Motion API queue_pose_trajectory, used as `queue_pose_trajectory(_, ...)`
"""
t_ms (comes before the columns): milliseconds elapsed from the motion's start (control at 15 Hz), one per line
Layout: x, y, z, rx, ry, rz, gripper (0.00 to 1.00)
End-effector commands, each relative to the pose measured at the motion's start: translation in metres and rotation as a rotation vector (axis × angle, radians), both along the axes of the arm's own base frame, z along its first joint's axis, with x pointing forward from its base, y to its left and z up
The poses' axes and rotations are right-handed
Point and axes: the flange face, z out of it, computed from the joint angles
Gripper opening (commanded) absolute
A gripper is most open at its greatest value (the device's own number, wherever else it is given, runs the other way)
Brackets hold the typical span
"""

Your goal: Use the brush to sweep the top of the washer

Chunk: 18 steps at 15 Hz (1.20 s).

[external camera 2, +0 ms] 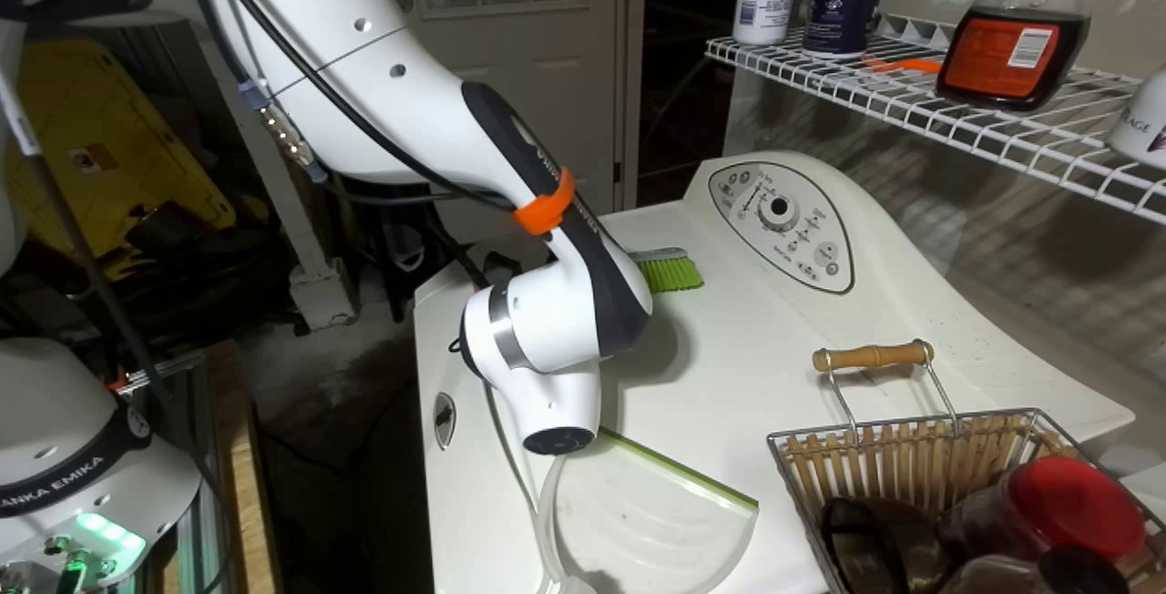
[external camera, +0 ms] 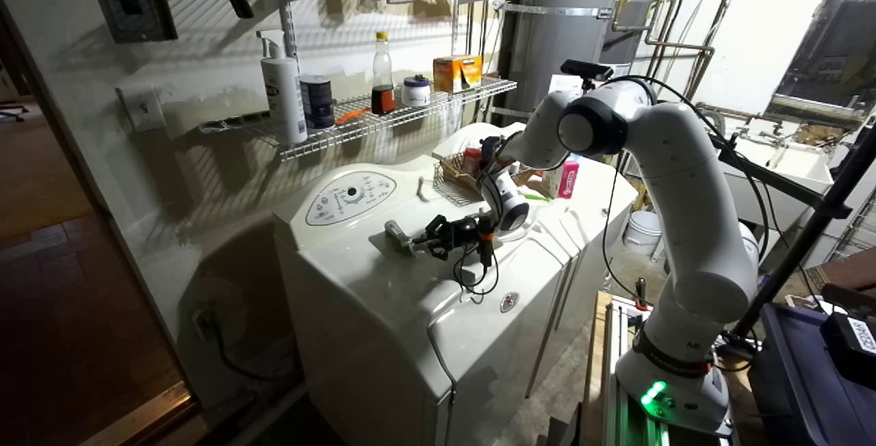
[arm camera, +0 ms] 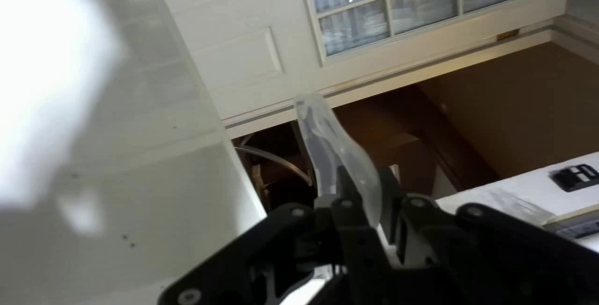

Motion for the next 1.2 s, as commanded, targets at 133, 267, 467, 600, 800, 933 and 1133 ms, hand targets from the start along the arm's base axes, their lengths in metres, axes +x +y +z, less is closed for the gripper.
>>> queue_pose_trajectory(133, 0.009, -0.002, 0.033, 0.225, -0.159, -0.046, 0.04)
queue_pose_trajectory(267, 0.015, 0.011, 0.035, 0.309, -0.188, -0.02, 0.04)
queue_pose_trajectory(467, 0.024, 0.048, 0.026, 0.331, -0.169, 0.052, 0.04)
queue_pose_trajectory(600, 0.031, 0.077, 0.017, 0.318, -0.155, 0.097, 0.04)
queue_pose_trajectory(800, 0.047, 0.11, -0.002, 0.282, -0.154, 0.141, 0.04)
queue_pose_trajectory(933, 0.06, 0.12, -0.012, 0.245, -0.144, 0.146, 0.04)
queue_pose_trajectory(1133, 0.075, 0.119, -0.024, 0.17, -0.088, 0.13, 0.04)
